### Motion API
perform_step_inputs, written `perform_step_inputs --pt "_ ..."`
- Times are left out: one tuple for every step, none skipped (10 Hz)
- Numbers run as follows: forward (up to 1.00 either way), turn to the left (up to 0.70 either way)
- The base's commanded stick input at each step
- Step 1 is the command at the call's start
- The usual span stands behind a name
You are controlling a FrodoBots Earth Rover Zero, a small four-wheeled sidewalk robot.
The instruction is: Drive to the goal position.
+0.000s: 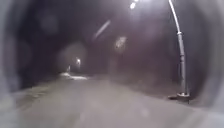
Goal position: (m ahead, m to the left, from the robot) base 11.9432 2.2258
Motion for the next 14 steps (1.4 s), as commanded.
perform_step_inputs --pt "0.7 0.05" --pt "0.7 0.16" --pt "0.7 0.35" --pt "0.7 0.31" --pt "0.7 0.12" --pt "0.7 0.0" --pt "0.7 0.0" --pt "0.7 0.0" --pt "0.7 0.0" --pt "0.7 0.0" --pt "0.7 0.0" --pt "0.7 0.0" --pt "0.7 0.0" --pt "0.7 0.0"
